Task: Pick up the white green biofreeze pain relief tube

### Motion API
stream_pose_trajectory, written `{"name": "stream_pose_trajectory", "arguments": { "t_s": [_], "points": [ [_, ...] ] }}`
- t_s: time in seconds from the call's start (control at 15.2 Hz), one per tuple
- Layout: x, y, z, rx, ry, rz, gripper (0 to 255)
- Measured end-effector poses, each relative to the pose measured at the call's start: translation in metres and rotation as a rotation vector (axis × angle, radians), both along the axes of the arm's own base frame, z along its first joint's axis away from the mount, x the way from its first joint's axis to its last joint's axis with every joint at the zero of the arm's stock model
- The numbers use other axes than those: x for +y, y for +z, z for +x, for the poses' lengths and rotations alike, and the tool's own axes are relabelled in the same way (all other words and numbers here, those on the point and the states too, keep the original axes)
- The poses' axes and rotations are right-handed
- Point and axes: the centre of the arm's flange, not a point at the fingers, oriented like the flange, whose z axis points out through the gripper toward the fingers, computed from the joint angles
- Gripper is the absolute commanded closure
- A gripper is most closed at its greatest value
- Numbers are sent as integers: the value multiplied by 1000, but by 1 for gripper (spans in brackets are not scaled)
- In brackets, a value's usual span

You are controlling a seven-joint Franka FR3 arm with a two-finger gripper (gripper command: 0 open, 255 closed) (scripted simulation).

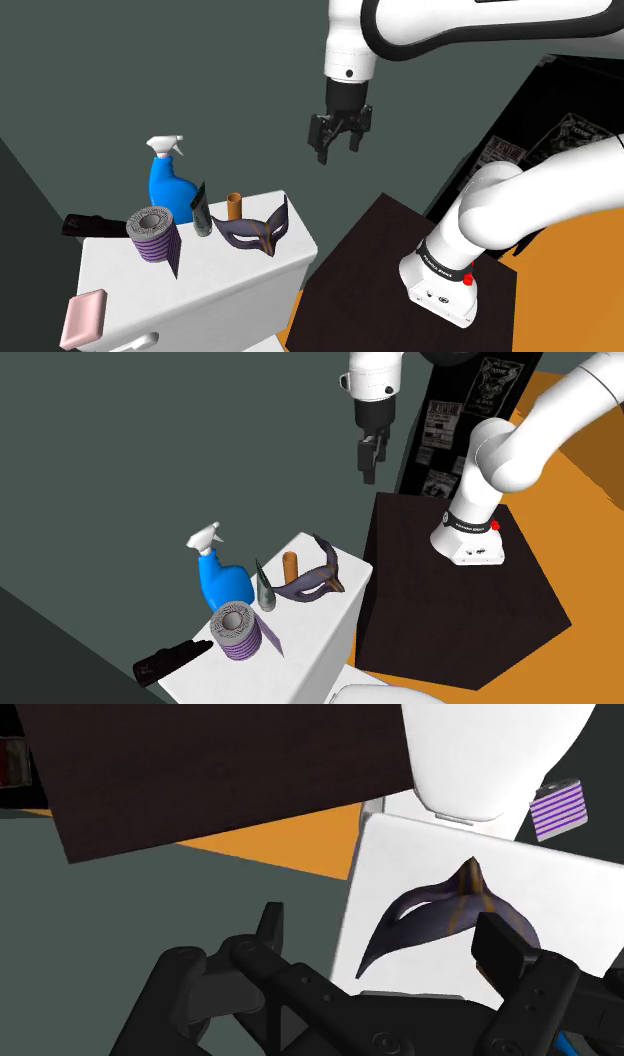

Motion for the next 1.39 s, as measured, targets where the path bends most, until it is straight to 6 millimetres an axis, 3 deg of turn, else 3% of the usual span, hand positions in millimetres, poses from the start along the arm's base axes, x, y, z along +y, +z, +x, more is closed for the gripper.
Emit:
{"name": "stream_pose_trajectory", "arguments": {
  "t_s": [0.2,0.99,1.39],
  "points": [
    [31,-15,17,11,-94,19,0],
    [124,-74,101,54,-471,94,0],
    [161,-103,159,77,-660,133,0]
  ]
}}
